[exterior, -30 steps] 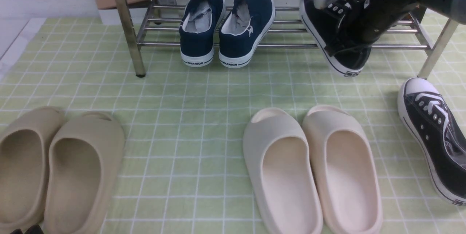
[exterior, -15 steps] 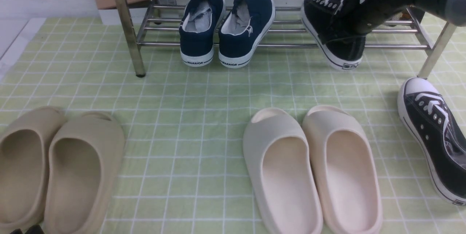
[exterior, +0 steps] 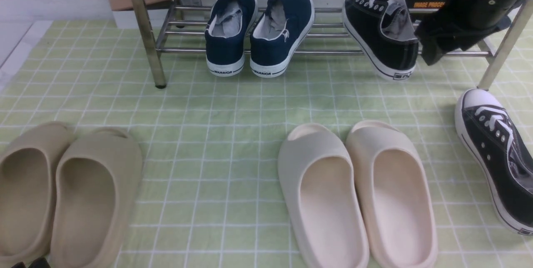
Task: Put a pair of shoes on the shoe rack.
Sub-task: Use the right arm to grab the shoe closest to it
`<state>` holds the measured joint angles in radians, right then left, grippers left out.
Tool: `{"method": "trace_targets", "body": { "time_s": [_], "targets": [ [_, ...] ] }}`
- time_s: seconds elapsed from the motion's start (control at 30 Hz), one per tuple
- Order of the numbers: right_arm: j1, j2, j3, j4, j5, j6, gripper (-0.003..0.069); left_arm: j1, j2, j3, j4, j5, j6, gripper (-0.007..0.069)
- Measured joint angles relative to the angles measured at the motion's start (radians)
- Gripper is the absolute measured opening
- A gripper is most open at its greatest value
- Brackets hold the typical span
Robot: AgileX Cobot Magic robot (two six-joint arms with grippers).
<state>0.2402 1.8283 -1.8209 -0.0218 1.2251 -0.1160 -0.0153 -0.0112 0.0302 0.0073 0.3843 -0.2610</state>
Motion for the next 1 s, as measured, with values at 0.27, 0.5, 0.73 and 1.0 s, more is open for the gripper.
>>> {"method": "trace_targets", "body": {
  "time_s": [0.27,0.5,0.73,1.0],
  "targets": [
    [0.0,-0.204,0.409,-0.01,0.005,0.036,0.0425,0.0,0.0,0.0,0.0,0.0,0.0,0.0218],
    [-0.001,-0.306,0.704,-0.12,-0.087,0.171,0.0349,0.0,0.0,0.0,0.0,0.0,0.0,0.0218],
    [-0.093,-0.305,0.863,-0.171,-0.325,0.298,0.0327,0.0,0.0,0.0,0.0,0.0,0.0,0.0218],
    [-0.139,-0.25,0.916,-0.155,-0.436,0.298,0.0314,0.0,0.0,0.0,0.0,0.0,0.0,0.0218]
  ]
}}
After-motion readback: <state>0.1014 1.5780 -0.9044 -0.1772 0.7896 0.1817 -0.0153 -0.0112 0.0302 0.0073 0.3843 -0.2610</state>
